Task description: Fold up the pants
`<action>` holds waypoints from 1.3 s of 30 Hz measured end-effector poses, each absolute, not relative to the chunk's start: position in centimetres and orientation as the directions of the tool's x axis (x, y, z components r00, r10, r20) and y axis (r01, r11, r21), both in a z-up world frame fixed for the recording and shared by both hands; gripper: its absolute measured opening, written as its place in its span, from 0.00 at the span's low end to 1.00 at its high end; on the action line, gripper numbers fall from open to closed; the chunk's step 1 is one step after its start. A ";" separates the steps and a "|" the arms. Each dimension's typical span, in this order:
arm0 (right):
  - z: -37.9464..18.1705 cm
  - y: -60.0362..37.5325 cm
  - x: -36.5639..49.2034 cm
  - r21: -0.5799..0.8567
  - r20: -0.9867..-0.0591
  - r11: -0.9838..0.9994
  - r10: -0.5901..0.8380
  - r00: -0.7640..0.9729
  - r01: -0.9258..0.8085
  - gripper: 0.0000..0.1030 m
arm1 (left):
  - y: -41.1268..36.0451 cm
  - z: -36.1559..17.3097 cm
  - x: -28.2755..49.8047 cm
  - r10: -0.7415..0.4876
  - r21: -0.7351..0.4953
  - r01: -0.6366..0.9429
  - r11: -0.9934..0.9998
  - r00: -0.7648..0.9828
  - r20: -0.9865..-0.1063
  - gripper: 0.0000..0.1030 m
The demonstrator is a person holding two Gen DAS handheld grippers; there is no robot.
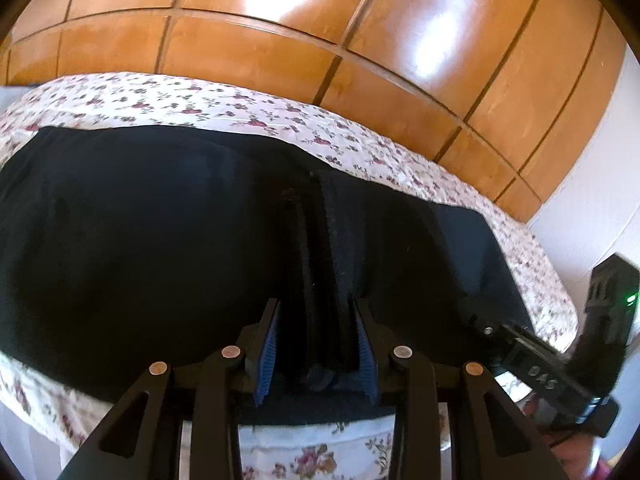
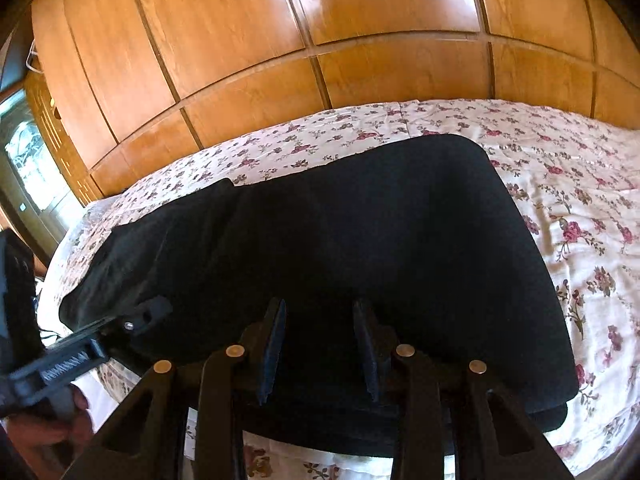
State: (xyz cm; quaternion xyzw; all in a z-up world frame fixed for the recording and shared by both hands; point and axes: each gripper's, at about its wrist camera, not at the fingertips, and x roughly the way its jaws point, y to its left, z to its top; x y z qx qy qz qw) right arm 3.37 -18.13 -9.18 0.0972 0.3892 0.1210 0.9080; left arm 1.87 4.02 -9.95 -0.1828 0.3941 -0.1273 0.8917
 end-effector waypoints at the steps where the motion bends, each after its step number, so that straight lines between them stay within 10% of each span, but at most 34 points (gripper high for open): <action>1: -9.1 -18.1 3.4 0.270 -0.682 0.952 0.295 0.669 -0.144 0.35 | 4.4 -9.7 1.5 -0.370 -0.435 0.075 0.897 0.664 -0.649 0.36; 10: -9.2 -18.2 3.3 0.252 -0.673 0.956 0.286 0.682 -0.152 0.35 | 7.3 -9.5 0.4 -0.191 -0.307 -0.045 0.951 0.693 -0.695 0.46; 39: -7.5 -14.7 1.0 0.249 -0.657 0.922 0.385 0.648 -0.295 0.48 | 27.2 -14.4 -5.1 -0.069 -0.704 -0.465 0.537 0.807 -0.586 0.64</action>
